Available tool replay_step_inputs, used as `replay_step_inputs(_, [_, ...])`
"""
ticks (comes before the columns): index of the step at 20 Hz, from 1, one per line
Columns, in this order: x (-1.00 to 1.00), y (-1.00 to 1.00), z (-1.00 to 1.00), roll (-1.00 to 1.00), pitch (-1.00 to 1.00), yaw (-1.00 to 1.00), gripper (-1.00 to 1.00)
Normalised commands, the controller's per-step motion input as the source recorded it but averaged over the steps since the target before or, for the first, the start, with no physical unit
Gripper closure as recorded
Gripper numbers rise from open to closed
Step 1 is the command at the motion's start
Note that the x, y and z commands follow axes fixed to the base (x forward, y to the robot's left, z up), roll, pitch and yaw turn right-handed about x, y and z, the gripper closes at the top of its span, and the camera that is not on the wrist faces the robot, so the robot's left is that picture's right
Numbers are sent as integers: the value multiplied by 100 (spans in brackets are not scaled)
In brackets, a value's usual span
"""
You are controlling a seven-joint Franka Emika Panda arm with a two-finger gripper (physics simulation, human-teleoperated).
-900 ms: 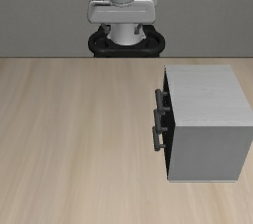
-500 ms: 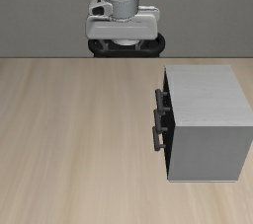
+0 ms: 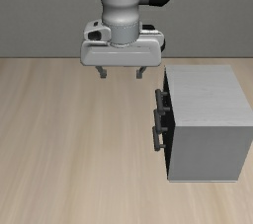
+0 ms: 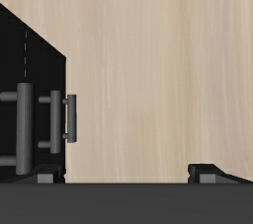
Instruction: Open the top layer of the cabinet
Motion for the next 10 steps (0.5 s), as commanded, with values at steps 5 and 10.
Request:
replay_step_inputs(5, [20, 0, 0, 31, 0, 0, -100])
replay_step_inputs(10, [0, 0, 0, 45, 0, 0, -100])
